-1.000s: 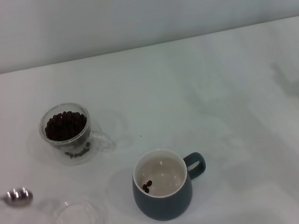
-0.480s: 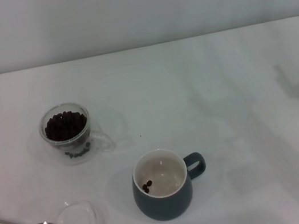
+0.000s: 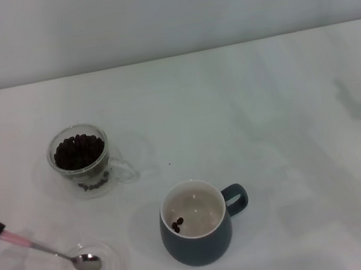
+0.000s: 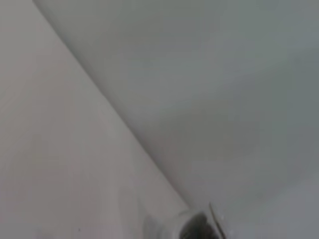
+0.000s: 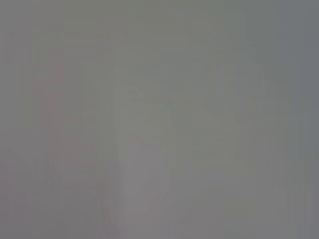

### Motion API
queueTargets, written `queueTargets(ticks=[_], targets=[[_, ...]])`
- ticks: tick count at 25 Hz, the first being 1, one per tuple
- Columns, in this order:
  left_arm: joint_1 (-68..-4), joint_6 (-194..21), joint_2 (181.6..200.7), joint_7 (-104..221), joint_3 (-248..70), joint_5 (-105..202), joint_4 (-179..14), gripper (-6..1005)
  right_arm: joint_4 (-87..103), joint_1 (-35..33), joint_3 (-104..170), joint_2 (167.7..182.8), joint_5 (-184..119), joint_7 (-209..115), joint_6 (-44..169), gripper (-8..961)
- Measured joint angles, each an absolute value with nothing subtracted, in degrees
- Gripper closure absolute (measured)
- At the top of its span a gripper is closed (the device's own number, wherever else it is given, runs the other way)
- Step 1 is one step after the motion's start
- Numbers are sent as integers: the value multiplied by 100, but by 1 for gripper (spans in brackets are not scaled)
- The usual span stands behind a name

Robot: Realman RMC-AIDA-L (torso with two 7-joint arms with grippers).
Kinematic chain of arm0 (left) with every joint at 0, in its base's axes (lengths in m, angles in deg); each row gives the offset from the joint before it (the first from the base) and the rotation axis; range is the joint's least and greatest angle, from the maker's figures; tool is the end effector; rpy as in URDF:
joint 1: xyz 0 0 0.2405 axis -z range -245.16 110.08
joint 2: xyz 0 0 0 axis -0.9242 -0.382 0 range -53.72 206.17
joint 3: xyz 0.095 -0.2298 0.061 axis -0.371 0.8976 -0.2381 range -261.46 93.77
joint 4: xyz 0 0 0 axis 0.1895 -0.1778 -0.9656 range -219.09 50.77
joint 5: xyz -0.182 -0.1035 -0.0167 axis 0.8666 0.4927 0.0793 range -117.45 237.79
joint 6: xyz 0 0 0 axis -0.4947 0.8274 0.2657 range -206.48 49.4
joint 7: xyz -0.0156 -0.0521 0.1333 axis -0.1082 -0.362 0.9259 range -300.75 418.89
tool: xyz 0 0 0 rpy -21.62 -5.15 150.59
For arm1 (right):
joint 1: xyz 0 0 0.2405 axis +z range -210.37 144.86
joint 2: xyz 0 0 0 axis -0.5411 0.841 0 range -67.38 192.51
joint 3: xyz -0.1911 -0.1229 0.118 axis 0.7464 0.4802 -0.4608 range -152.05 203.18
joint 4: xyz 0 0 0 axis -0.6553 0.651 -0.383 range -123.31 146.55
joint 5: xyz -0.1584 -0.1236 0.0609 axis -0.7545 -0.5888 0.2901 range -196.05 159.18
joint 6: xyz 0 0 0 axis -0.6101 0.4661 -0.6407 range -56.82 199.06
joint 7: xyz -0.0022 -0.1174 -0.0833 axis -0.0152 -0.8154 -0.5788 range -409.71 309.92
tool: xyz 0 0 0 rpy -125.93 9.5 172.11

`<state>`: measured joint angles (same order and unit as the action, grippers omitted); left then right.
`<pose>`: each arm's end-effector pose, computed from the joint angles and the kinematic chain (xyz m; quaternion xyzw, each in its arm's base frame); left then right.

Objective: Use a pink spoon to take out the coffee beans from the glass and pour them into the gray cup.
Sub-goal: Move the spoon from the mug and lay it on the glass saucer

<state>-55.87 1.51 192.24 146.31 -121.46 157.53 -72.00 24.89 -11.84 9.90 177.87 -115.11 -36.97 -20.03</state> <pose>-0.3792 0.2340 -0.0002 -0.6142 -0.6042 -0.4454 0.2437 0.3187 0.2877 0.0259 -0.6200 0.1782 0.4417 0.6235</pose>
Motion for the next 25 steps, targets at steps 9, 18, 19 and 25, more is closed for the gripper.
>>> queueTargets(ticks=[9, 18, 19, 25], targets=[[-5334, -168, 19252, 14635, -12148, 15321, -7198, 836, 2489, -1182, 992, 17787, -11502, -3698, -2003, 161], [-5324, -182, 19284, 14858, -12124, 15288, -7186, 762, 2490, -1187, 993, 17787, -11494, -3698, -2003, 161], [-5324, -178, 19284, 14886, -12125, 15287, -7185, 729, 2491, -1187, 993, 17787, -11494, -3698, -2003, 160], [-5336, -142, 19285, 15011, -12107, 15316, -7179, 530, 2514, -1185, 993, 17787, -11493, -3698, -2002, 159]])
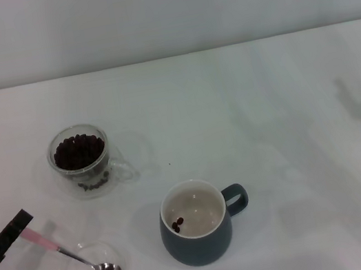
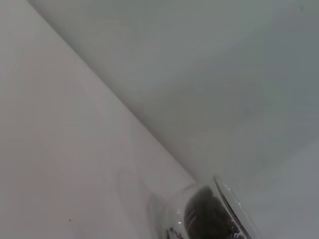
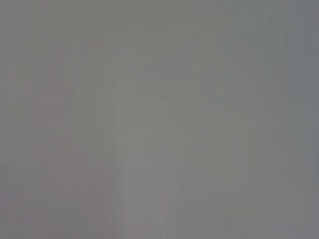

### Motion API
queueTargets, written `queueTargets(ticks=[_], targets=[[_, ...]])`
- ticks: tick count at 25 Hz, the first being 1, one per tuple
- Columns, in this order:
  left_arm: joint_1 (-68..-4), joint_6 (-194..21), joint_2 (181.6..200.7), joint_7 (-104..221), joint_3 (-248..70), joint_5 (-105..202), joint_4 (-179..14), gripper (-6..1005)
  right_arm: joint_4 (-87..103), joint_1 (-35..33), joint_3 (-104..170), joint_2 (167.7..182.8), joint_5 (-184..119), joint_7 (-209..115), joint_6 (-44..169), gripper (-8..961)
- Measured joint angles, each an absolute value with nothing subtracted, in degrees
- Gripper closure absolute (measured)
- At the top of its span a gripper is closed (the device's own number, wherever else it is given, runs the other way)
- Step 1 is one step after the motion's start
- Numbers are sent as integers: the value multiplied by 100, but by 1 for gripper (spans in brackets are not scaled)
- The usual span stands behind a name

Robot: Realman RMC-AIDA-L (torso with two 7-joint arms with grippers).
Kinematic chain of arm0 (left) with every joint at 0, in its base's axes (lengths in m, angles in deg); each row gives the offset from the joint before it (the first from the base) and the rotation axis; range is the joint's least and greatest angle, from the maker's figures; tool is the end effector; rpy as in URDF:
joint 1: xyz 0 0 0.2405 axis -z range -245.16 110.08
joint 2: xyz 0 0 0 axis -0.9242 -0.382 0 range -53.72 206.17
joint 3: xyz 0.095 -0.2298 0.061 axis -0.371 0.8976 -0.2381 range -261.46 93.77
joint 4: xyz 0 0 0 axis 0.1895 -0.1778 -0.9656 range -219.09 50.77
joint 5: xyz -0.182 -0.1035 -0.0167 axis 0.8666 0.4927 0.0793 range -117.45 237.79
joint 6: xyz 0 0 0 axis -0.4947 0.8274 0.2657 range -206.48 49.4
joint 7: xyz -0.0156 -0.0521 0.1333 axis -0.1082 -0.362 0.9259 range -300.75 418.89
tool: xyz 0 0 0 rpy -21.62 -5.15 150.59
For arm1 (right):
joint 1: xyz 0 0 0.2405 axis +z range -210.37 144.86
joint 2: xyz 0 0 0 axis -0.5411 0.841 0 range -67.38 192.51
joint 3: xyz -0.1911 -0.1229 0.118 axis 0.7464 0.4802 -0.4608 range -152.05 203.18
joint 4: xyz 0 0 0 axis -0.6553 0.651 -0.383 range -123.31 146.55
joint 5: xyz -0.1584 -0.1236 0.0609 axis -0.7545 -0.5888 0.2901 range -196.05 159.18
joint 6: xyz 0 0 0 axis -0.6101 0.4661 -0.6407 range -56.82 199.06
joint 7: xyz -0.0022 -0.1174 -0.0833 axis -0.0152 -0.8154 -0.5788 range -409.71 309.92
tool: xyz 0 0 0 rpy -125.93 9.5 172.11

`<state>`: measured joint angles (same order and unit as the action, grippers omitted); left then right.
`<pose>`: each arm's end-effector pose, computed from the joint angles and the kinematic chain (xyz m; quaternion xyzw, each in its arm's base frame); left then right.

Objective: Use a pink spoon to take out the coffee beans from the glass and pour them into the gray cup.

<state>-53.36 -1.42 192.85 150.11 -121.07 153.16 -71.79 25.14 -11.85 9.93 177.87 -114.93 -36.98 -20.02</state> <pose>-0.3730 0.2462 -0.0134 -0.6579 -0.5848 -0.4060 0.2454 0.3184 0.2877 0.0255 -0.6186 0.1799 0.4429 0.6235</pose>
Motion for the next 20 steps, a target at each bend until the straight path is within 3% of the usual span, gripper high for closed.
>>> queueTargets(ticks=[11, 20], targets=[[-5690, -140, 19176, 15012, -12085, 15516, -6770, 163, 2540, -1193, 992, 17787, -11506, -3698, -2002, 160], [-5906, -460, 19058, 15816, -11264, 15717, -6080, 125, 2536, -1201, 994, 17787, -11493, -3698, -1901, 160]])
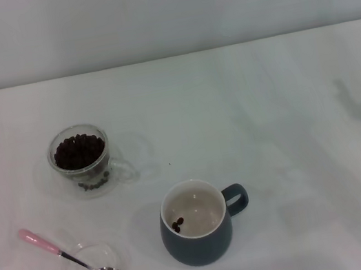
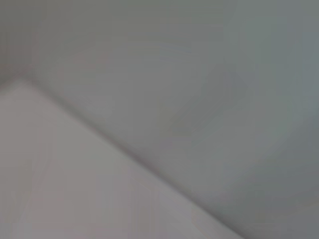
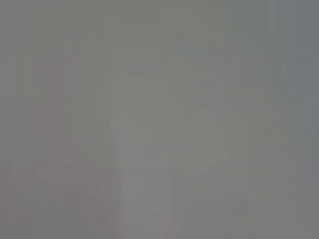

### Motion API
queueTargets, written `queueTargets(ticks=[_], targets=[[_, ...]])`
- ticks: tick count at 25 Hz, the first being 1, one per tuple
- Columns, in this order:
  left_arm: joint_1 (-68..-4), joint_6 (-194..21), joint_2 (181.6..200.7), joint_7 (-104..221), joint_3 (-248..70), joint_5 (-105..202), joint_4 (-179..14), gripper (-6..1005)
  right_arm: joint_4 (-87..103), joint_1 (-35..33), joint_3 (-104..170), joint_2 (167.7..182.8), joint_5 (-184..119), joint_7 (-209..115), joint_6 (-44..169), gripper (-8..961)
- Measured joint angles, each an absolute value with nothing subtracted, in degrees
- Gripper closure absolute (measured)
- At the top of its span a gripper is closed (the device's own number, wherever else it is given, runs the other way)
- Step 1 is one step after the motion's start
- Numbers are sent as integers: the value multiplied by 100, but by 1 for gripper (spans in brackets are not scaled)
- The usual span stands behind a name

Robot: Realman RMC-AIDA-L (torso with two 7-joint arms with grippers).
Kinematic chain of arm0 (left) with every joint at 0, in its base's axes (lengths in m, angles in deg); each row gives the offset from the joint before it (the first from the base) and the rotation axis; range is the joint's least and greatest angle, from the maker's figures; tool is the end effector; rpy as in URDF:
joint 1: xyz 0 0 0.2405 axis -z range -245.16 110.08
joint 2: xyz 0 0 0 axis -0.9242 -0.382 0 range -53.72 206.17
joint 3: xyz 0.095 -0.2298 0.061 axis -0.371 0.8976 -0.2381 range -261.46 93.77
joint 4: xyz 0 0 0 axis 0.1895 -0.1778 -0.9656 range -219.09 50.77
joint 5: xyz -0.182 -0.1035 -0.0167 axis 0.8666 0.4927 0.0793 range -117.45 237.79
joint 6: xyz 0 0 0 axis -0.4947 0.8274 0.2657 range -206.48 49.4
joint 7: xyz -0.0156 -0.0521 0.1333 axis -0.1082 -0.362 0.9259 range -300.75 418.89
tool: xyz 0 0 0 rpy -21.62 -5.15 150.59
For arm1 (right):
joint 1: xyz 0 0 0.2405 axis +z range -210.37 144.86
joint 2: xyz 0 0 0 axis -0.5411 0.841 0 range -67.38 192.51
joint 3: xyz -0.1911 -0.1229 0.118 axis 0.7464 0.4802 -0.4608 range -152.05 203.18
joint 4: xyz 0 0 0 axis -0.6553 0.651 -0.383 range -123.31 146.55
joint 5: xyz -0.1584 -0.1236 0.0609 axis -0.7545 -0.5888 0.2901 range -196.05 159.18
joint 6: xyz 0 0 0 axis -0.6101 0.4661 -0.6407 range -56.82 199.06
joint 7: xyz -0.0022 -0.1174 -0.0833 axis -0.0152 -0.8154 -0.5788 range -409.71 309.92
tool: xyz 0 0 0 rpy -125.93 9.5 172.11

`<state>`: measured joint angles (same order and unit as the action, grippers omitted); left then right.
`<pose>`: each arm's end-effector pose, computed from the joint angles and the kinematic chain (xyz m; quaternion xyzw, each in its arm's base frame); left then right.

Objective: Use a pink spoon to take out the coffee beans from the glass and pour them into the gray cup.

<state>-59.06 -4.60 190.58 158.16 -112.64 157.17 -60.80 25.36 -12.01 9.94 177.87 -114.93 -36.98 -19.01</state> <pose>-0.4194 0.2400 0.0742 -0.6457 -0.4983 -0.3825 0.4340 0.3204 0.2876 0.0233 -0.6206 0.1880 0.4377 0.6229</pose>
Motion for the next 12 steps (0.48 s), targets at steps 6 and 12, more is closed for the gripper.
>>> queueTargets(ticks=[6, 12], targets=[[-5698, -452, 19478, 18939, -10182, 16338, -5887, 126, 2499, -1230, 1009, 17787, -11493, -3736, -1340, 160], [-5274, -555, 19493, 20493, -10126, 17150, -6775, 127, 2487, -1319, 1019, 17787, -11494, -3748, -998, 161]])
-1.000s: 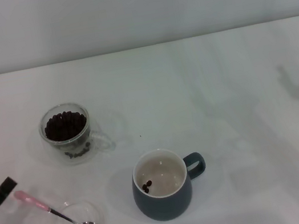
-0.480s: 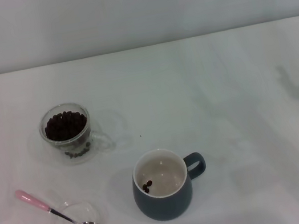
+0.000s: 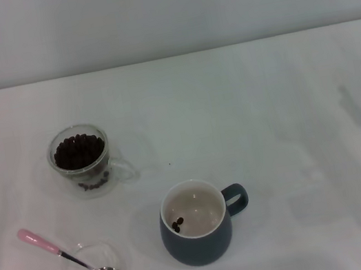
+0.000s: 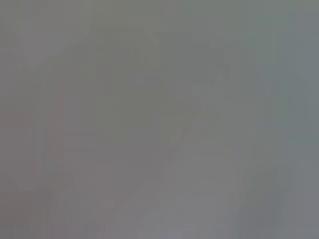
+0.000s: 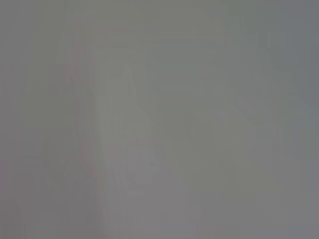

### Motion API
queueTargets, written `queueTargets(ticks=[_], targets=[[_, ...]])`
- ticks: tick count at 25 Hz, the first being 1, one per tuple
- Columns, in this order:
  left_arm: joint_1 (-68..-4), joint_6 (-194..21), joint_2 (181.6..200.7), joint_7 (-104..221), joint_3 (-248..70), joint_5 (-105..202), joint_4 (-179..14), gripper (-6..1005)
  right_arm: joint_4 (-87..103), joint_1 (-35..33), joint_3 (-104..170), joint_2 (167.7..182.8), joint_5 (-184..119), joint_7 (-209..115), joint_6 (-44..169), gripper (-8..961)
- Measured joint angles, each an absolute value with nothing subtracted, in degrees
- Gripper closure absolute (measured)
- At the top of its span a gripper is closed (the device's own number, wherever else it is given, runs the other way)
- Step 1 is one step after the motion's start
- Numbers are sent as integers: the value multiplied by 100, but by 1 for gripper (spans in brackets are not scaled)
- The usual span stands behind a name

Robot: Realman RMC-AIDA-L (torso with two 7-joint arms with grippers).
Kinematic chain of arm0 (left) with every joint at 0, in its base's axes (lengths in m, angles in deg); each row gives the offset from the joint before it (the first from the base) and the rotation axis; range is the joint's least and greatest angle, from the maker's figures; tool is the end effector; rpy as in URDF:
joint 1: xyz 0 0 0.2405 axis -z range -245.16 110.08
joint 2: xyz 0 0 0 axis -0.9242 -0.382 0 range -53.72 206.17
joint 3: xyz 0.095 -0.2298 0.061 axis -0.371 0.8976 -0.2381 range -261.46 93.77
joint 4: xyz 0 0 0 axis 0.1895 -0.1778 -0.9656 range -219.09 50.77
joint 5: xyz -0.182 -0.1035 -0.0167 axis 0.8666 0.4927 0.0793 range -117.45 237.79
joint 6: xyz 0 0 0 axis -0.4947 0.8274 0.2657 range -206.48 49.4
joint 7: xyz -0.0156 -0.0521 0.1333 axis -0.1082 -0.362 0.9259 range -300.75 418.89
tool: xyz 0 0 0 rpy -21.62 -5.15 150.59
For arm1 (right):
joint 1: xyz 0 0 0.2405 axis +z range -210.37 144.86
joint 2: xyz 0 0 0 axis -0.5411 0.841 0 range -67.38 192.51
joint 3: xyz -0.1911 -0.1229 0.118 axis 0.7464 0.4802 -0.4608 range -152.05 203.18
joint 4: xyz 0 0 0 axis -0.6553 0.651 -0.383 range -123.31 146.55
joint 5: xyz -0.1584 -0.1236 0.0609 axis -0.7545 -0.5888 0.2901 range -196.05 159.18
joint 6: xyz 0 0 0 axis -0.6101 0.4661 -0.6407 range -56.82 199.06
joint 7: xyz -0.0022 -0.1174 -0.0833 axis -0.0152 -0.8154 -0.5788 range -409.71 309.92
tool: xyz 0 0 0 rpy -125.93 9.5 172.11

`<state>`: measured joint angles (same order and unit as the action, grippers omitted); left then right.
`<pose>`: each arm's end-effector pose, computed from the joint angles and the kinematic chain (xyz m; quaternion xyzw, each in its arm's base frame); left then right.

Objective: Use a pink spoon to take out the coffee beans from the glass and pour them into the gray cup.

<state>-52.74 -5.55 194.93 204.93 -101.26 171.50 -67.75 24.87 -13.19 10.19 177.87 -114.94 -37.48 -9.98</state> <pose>-0.4049 0.2705 0.0742 -0.6414 -0.2741 -0.3036 0.6491 0.3441 0.2863 0.0098 -0.6422 0.2441 0.3730 0.6236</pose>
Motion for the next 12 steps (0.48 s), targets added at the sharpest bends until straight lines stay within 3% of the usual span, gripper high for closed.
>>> queueTargets(ticks=[12], targets=[[-4752, -415, 19524, 22084, -10107, 17189, -7334, 138, 2450, -1315, 1036, 17788, -11523, -3745, -596, 159]])
